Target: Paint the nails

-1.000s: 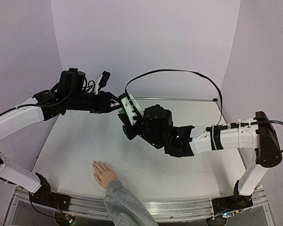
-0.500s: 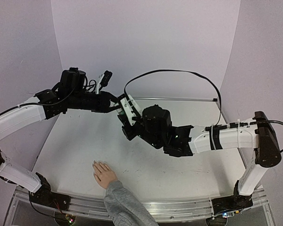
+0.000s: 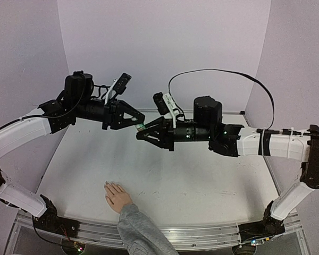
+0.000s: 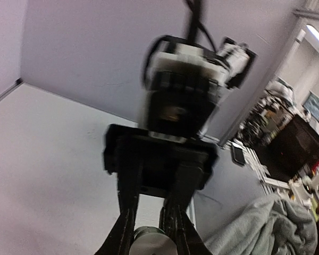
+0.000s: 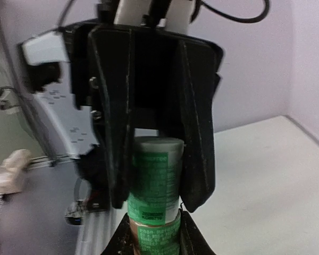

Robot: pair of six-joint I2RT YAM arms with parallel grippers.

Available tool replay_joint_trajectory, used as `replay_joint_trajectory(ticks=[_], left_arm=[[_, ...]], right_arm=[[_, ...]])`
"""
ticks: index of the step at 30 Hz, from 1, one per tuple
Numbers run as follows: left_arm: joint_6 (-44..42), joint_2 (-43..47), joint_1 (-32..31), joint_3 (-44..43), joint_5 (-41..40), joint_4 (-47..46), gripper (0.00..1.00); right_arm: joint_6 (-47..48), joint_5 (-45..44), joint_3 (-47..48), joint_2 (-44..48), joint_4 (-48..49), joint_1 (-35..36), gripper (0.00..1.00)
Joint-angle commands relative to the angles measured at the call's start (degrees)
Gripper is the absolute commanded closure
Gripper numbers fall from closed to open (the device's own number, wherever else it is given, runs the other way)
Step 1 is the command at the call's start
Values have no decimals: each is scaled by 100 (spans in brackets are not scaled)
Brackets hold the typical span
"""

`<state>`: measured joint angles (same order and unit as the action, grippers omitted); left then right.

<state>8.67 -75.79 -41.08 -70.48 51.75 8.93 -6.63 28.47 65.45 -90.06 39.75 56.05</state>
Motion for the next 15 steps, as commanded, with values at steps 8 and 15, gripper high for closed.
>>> replay_joint_trajectory(ticks=[8, 15], left_arm=[[-985, -374, -326, -682, 1958, 662, 95], [-634, 106, -205, -406, 693, 829, 18]], right_arm=[[-1119, 2920, 142, 599, 2674, -98, 100], [-295, 1258, -237, 1001, 1627, -95, 100]])
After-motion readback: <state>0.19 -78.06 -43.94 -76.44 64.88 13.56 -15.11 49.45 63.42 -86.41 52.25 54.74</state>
